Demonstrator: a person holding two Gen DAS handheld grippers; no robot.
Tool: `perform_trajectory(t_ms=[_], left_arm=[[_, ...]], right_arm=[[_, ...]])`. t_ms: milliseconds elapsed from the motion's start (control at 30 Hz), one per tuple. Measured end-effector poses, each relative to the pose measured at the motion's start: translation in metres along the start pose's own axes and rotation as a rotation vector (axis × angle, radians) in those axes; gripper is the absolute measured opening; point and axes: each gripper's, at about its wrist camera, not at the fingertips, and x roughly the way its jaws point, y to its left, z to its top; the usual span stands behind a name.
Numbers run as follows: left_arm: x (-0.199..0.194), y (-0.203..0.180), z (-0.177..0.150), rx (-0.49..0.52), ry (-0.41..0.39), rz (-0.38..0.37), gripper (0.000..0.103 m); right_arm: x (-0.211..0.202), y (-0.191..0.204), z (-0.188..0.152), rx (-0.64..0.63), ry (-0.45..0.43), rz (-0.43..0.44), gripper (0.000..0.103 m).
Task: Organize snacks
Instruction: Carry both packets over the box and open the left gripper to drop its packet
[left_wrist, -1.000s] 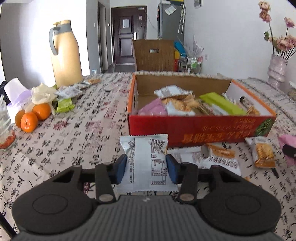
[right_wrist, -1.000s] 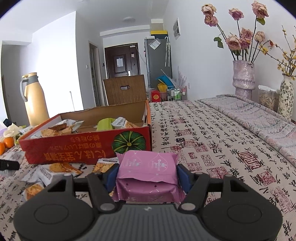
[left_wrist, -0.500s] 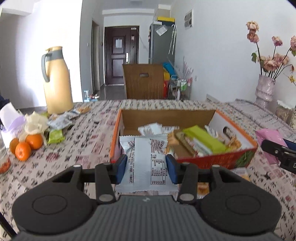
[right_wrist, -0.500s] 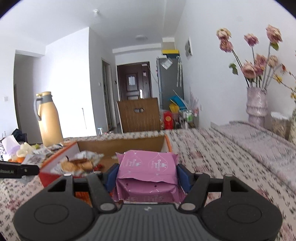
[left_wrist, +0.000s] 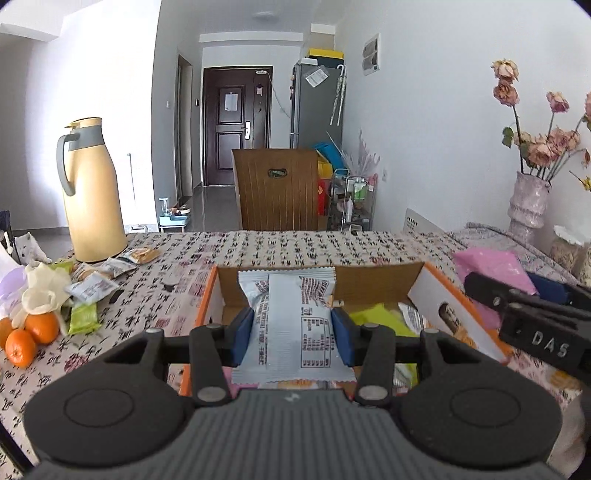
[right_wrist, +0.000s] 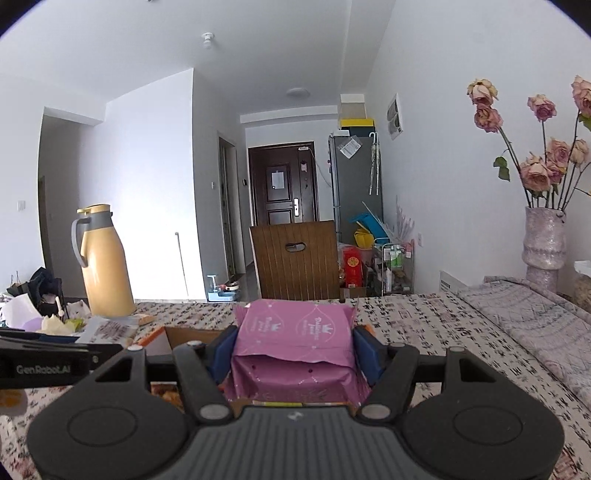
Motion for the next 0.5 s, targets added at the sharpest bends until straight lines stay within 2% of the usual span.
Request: perform_trajectory(t_ms=[233, 500], left_arm=[[0.033, 0.002, 0.011, -0.050, 0.009, 0.017, 0.047], [0.057, 0.011, -0.006, -0.050, -0.005, 0.025, 0.047]], right_arm=[[0.032, 0.000, -0.001, 0.021, 0.007, -0.003, 0.066], [0.059, -0.012, -0.022, 0.046, 0.049, -0.011, 0.066]])
